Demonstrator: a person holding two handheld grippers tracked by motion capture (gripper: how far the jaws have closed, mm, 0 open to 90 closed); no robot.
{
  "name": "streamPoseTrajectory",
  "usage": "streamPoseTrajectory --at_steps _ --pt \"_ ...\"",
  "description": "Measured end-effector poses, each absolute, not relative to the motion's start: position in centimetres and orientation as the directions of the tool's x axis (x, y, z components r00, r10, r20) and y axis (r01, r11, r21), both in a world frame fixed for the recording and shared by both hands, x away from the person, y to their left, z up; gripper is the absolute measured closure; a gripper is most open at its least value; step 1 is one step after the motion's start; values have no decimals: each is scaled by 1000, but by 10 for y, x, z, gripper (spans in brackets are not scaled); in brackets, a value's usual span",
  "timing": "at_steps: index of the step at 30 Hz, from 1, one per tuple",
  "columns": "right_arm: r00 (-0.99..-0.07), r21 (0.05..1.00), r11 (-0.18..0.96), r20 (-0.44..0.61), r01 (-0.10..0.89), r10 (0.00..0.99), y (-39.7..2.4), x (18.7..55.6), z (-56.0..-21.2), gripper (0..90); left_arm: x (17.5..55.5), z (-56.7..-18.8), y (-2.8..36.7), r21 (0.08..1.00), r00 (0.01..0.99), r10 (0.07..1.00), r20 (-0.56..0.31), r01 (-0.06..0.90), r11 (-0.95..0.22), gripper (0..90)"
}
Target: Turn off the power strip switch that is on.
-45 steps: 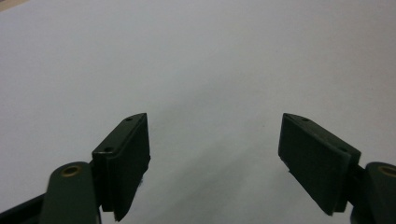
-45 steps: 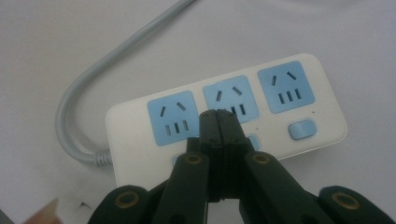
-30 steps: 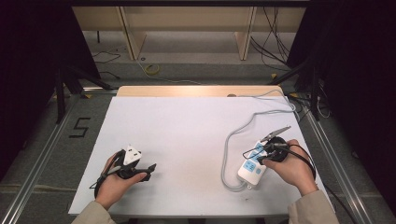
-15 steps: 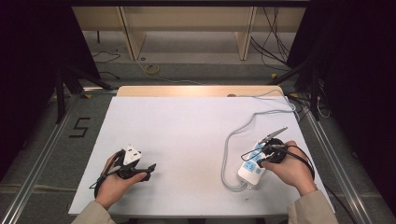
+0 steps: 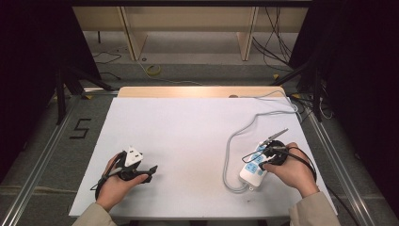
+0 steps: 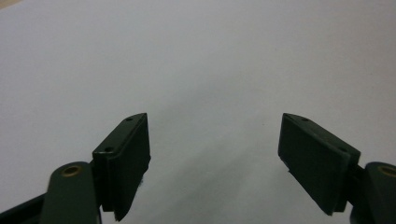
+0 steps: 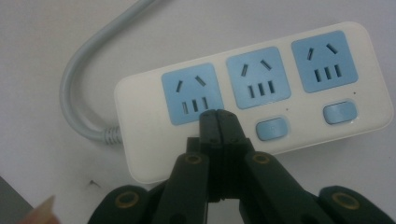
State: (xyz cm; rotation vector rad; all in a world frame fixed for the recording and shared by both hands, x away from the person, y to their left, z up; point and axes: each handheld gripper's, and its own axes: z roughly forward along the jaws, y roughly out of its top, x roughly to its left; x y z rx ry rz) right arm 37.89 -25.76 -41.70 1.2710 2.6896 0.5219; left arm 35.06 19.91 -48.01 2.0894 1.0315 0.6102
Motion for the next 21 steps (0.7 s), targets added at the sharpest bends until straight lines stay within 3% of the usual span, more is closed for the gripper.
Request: streamPoseTrajectory --at_steps 21 --pt "-644 329 599 37 730 764 -255 379 -420 900 351 -480 198 771 568 818 94 478 -420 250"
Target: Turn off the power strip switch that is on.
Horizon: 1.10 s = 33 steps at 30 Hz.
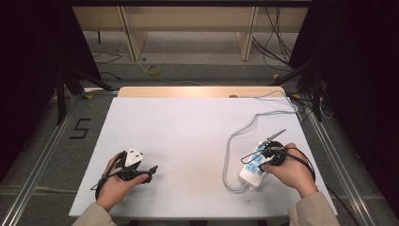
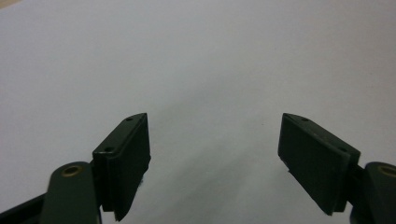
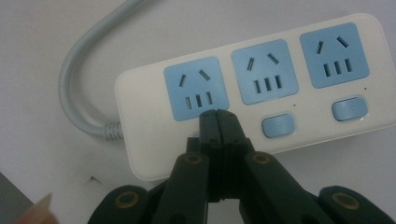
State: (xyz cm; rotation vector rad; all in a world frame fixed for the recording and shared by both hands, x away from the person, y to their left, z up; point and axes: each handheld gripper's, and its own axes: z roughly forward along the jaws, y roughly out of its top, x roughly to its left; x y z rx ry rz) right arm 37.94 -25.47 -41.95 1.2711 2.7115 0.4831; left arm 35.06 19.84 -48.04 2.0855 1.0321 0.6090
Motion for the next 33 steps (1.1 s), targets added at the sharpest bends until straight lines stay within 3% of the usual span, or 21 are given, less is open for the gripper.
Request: streamPoseTrajectory --at_steps 33 --pt "-649 282 620 14 732 761 -248 385 -424 900 351 -480 198 770 568 817 94 479 -422 250"
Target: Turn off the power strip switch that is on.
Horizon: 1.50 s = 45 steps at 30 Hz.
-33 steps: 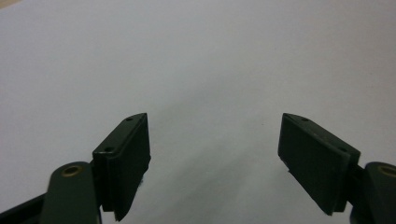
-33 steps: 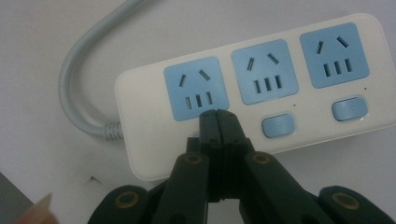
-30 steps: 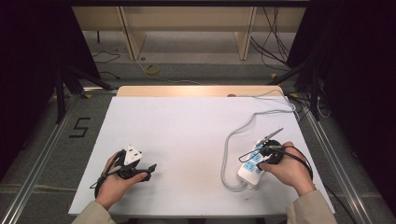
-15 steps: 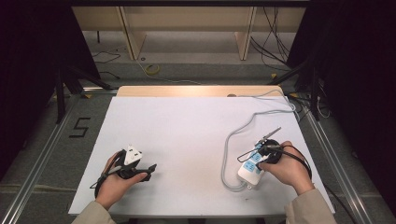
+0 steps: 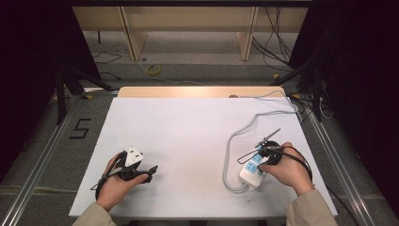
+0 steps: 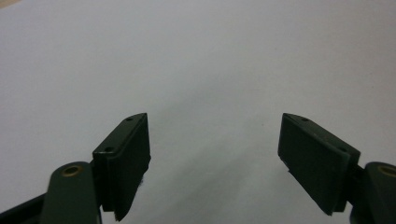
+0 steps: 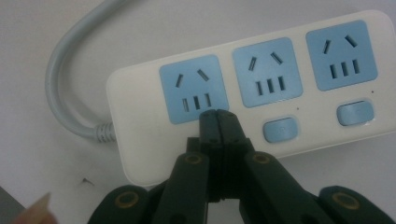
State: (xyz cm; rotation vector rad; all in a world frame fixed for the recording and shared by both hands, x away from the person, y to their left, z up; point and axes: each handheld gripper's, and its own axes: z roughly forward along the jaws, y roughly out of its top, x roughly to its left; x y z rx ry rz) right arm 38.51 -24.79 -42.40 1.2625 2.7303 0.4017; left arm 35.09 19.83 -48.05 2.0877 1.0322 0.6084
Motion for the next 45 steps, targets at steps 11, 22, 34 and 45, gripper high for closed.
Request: streamPoseTrajectory --at_steps 11,22,34,45 --pt "-651 271 625 7 732 759 -246 386 -426 900 351 -481 198 770 569 817 95 479 -423 251" --pt "-646 269 621 4 736 764 -246 386 -426 900 351 -480 198 767 571 815 97 479 -426 251" --pt "-638 264 617 -6 741 770 -246 388 -427 900 351 -480 198 766 572 814 98 479 -429 251" --pt "-636 264 616 -11 742 771 -245 388 -427 900 351 -480 198 764 574 813 100 479 -432 251"
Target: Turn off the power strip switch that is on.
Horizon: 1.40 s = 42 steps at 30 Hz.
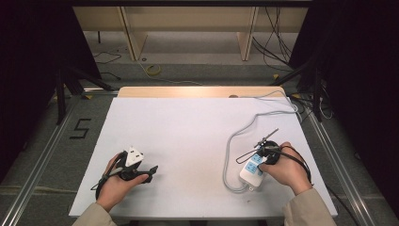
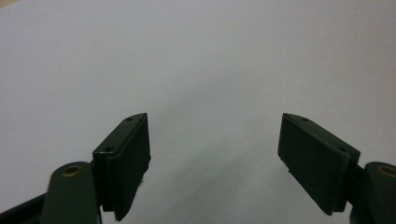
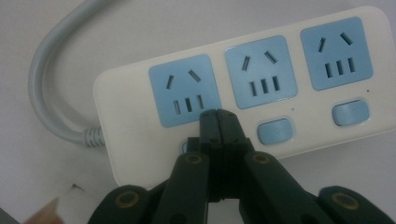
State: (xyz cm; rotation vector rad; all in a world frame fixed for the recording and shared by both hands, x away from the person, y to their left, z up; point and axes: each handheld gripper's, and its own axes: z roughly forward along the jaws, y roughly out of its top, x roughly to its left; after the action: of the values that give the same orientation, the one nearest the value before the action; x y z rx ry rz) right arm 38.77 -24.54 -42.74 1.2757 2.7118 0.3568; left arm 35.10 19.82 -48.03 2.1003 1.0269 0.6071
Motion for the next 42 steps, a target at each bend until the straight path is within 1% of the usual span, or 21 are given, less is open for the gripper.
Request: streamPoseTrajectory --at_steps 42 --pt "-614 258 594 -3 762 789 -245 388 -428 900 351 -480 198 763 574 813 101 479 -433 251"
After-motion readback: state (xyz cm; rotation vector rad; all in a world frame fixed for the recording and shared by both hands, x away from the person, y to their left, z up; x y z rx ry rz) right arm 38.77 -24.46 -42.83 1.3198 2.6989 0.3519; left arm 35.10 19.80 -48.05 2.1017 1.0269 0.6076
